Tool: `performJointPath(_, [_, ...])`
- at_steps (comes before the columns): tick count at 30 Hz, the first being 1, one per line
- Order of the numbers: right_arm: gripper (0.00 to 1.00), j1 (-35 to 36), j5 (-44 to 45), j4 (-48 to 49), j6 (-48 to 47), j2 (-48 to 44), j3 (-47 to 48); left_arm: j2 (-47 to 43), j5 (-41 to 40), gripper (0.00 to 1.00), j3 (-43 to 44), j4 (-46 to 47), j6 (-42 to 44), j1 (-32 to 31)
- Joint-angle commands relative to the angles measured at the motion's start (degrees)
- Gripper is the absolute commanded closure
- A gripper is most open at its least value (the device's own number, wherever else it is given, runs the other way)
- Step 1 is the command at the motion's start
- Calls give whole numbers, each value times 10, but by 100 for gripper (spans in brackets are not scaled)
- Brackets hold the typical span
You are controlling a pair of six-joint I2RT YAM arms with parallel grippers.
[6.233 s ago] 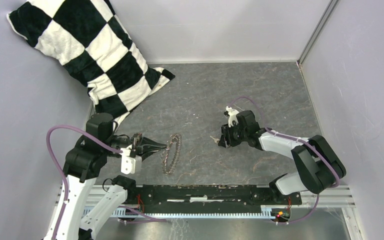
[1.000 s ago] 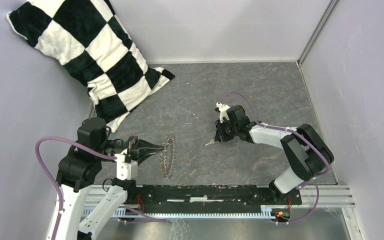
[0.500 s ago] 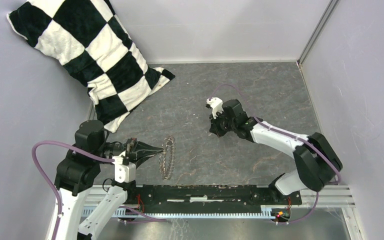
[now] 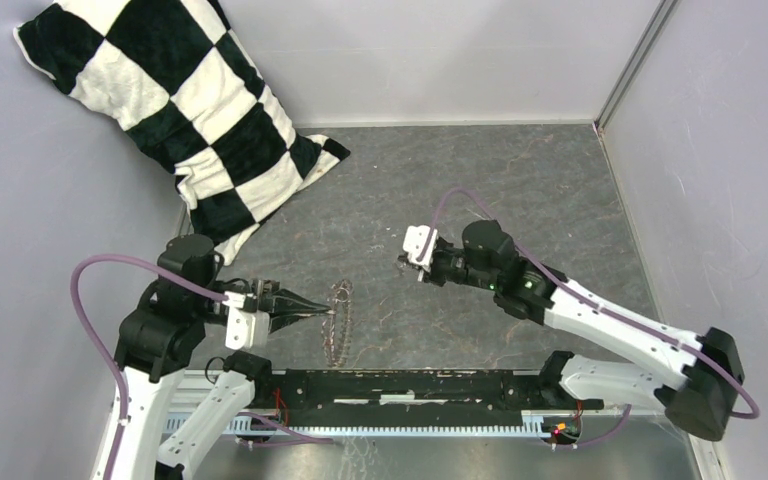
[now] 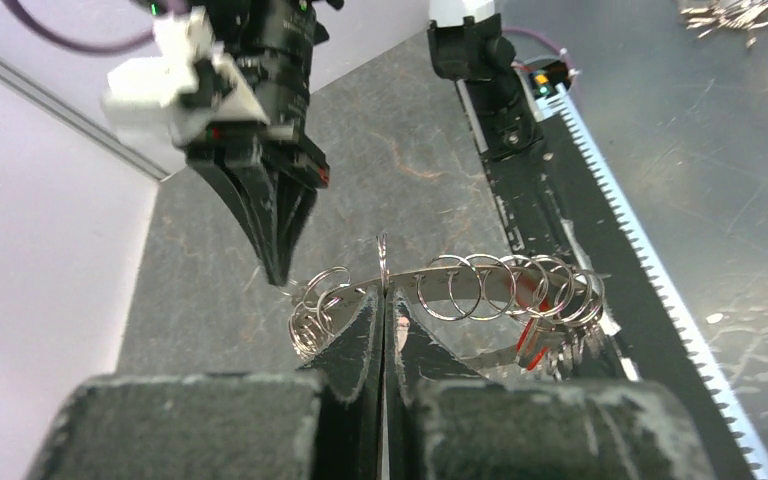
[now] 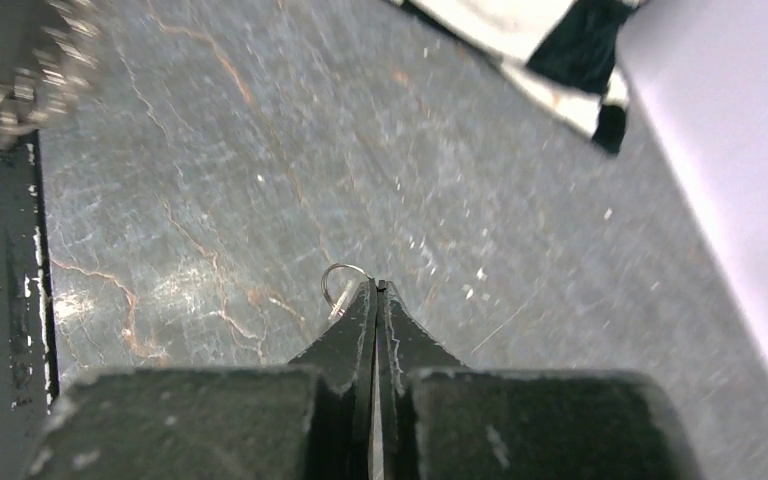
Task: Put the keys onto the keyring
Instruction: Pick up the key from the center of the board.
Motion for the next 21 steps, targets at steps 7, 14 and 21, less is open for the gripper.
performJointPath(7, [100, 98, -6, 24, -146, -116, 22, 42, 88, 98, -8, 10, -108, 0])
performJointPath(14, [100, 152, -32, 3, -169, -108, 87, 76, 117, 98, 4, 10, -144, 0])
performJointPath(21, [100, 203, -40, -6, -200, -87, 130, 77, 117, 98, 13, 12, -154, 0])
